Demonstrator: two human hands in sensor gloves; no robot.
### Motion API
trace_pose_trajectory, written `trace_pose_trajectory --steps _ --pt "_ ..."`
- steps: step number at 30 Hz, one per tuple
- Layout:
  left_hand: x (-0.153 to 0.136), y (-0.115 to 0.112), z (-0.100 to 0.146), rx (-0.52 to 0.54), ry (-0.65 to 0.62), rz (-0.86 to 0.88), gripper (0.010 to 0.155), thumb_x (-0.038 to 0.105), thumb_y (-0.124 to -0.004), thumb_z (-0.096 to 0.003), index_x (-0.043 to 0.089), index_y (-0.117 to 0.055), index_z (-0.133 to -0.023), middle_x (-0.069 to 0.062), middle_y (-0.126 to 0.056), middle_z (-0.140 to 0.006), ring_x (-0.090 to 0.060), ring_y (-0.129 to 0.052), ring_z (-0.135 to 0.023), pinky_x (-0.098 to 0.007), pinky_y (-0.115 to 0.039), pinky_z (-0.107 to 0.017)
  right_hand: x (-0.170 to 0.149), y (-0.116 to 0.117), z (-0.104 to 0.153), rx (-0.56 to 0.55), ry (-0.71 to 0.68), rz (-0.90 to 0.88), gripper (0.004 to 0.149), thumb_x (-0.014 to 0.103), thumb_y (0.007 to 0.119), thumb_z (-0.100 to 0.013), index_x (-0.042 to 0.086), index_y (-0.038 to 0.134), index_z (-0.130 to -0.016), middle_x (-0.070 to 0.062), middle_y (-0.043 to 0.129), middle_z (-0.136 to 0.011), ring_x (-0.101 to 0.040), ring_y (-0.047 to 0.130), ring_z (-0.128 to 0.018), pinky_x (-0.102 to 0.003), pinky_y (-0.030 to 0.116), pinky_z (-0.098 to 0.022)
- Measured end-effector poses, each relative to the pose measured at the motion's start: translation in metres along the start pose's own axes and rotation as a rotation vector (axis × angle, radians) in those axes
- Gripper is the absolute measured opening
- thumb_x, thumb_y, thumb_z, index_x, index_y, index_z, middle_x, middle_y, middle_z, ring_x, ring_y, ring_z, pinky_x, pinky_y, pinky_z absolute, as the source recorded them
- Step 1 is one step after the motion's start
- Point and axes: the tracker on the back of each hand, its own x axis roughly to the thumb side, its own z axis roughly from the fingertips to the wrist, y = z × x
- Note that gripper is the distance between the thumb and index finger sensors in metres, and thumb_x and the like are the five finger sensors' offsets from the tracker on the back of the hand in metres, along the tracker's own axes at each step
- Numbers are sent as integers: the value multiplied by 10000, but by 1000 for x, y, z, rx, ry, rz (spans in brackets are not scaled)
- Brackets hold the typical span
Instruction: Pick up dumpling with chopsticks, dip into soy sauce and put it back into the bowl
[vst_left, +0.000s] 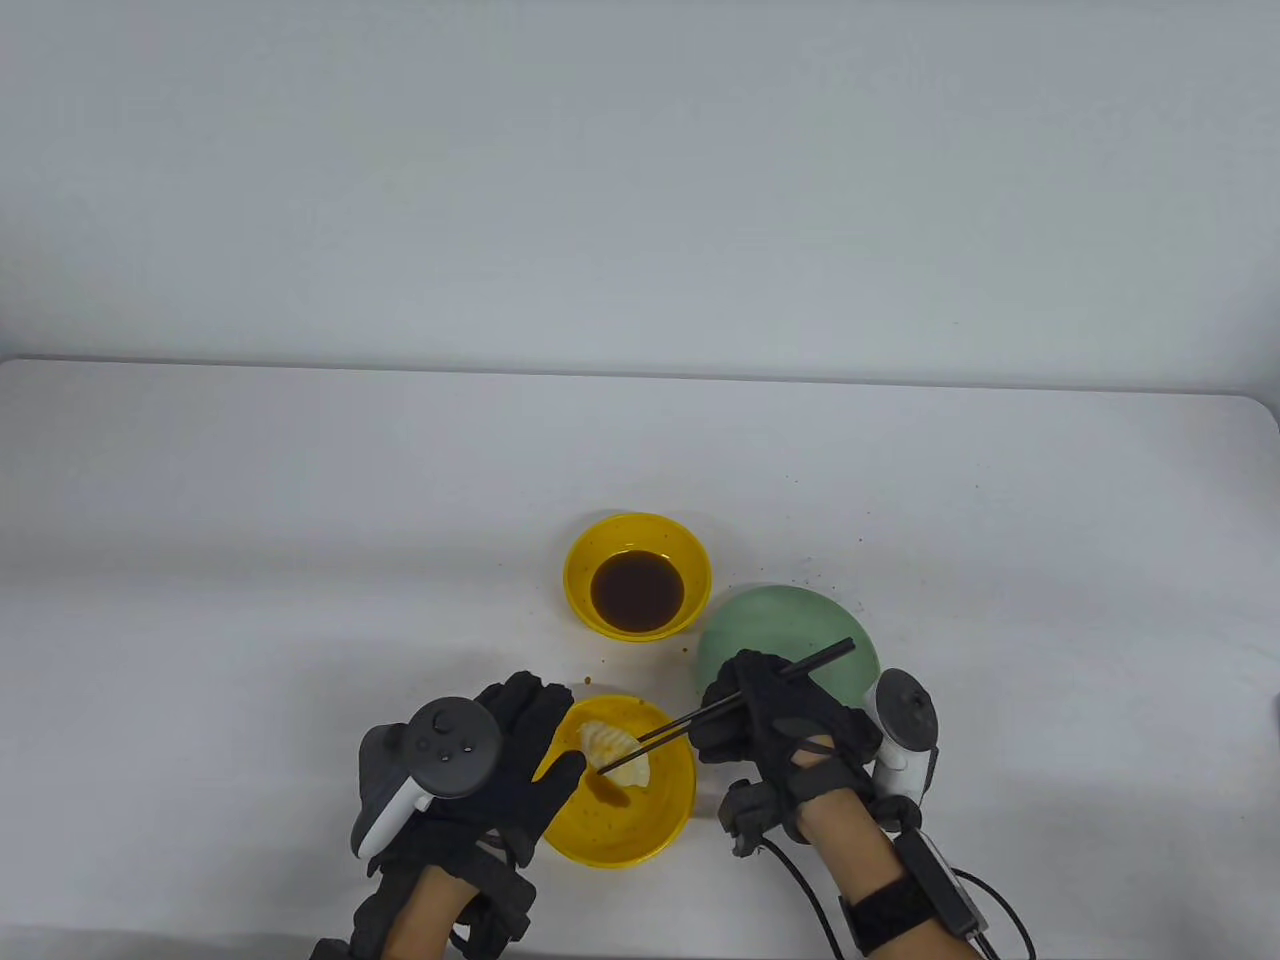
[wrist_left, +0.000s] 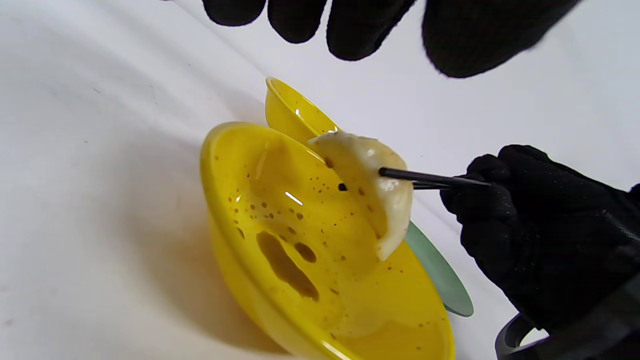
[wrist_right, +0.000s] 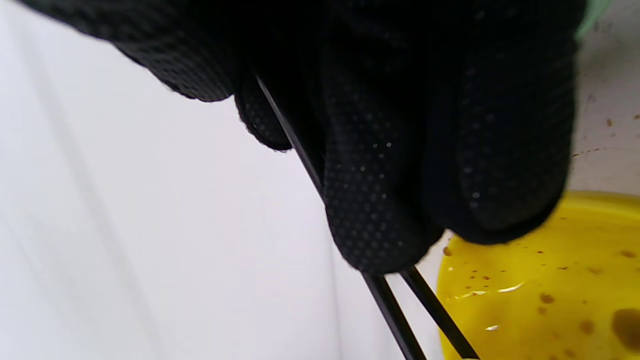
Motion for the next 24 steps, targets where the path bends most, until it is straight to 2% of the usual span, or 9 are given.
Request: trace_pose_trajectory --steps 6,10,11,15,18,22,24 --pt "-15 15 3 91 65 144 753 603 -653 -497 347 -375 -1149 -3 -270 -1230 -394 -273 -1173 -642 -286 -820 14 -9 -12 -80 12 -121 369 367 816 -494 65 898 -689 -279 947 -627 -310 1154 -341 -423 1022 -207" --pt "-13 15 5 123 73 119 751 608 -643 -500 343 -374 -1150 -9 -280 -1229 -394 -282 -1171 -641 -300 -819 32 -11 -34 -185 -66 -62 370 375 811 -495 76 892 -697 -271 941 -641 -305 1153 -358 -419 1022 -224" --pt "-12 15 5 123 68 114 751 609 -642 -501 344 -373 -1150 -10 -281 -1229 -396 -285 -1171 -641 -301 -818 38 -9 -42 -234 -101 -28 370 376 811 -494 78 891 -699 -272 939 -646 -308 1151 -364 -419 1022 -228" --pt "-10 12 2 104 70 98 750 610 -641 -502 343 -374 -1150 -14 -285 -1229 -397 -288 -1170 -642 -303 -818 54 7 -74 -305 -223 170 369 377 812 -493 84 889 -703 -269 932 -659 -311 1146 -378 -421 1018 -241" --pt "-9 9 0 85 67 92 749 611 -639 -502 344 -376 -1150 -12 -292 -1229 -396 -293 -1171 -641 -306 -818 60 26 -92 -288 -294 332 368 377 814 -492 86 891 -703 -270 930 -663 -315 1145 -383 -426 1014 -250" --pt "-9 7 -3 65 73 87 751 612 -636 -504 343 -367 -1152 -13 -287 -1230 -397 -286 -1171 -640 -301 -819 70 46 -98 -269 -446 584 366 377 815 -492 87 890 -703 -265 930 -667 -316 1143 -389 -429 1013 -253" --pt "-7 6 -3 63 68 76 752 612 -637 -503 343 -368 -1152 -14 -290 -1230 -398 -287 -1170 -640 -303 -819 69 52 -100 -258 -457 656 364 378 818 -491 90 891 -702 -263 931 -669 -317 1144 -389 -430 1013 -255"
